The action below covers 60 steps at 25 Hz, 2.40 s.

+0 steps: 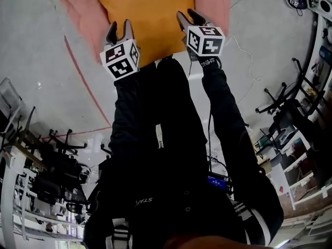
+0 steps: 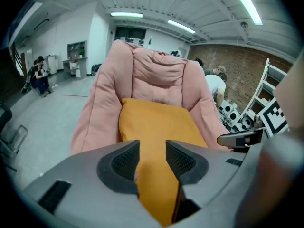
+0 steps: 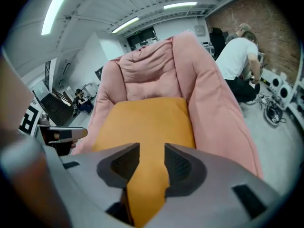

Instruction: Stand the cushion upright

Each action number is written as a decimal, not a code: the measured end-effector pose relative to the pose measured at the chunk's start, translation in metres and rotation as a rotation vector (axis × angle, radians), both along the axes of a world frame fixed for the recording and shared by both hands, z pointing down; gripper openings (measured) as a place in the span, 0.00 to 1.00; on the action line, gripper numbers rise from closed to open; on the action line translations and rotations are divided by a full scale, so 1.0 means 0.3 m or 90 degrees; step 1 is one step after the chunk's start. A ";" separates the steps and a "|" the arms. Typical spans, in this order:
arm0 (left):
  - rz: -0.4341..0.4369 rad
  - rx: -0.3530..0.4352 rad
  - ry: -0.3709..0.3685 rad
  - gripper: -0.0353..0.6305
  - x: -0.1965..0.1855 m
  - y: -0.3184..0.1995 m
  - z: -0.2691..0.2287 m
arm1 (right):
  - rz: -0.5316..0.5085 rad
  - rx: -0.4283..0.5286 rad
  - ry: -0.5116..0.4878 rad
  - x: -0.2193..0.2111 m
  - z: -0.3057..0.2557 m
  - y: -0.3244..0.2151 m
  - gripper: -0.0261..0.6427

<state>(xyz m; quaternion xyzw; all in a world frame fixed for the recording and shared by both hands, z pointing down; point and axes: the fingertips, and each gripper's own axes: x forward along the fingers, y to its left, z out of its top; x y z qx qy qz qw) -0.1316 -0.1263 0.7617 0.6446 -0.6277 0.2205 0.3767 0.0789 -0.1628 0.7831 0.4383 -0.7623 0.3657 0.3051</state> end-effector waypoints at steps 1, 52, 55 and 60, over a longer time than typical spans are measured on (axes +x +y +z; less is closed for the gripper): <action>0.001 -0.004 0.001 0.32 0.003 -0.011 0.034 | 0.002 -0.008 0.001 0.011 0.041 -0.010 0.31; -0.032 0.103 0.019 0.07 -0.015 -0.380 -0.570 | 0.090 0.107 0.006 -0.010 -0.588 -0.364 0.07; -0.022 0.137 0.010 0.07 -0.035 -0.476 -0.645 | 0.103 0.135 -0.002 -0.030 -0.659 -0.452 0.07; -0.029 0.183 -0.002 0.06 -0.068 -0.607 -0.735 | 0.109 0.174 -0.018 -0.065 -0.741 -0.581 0.07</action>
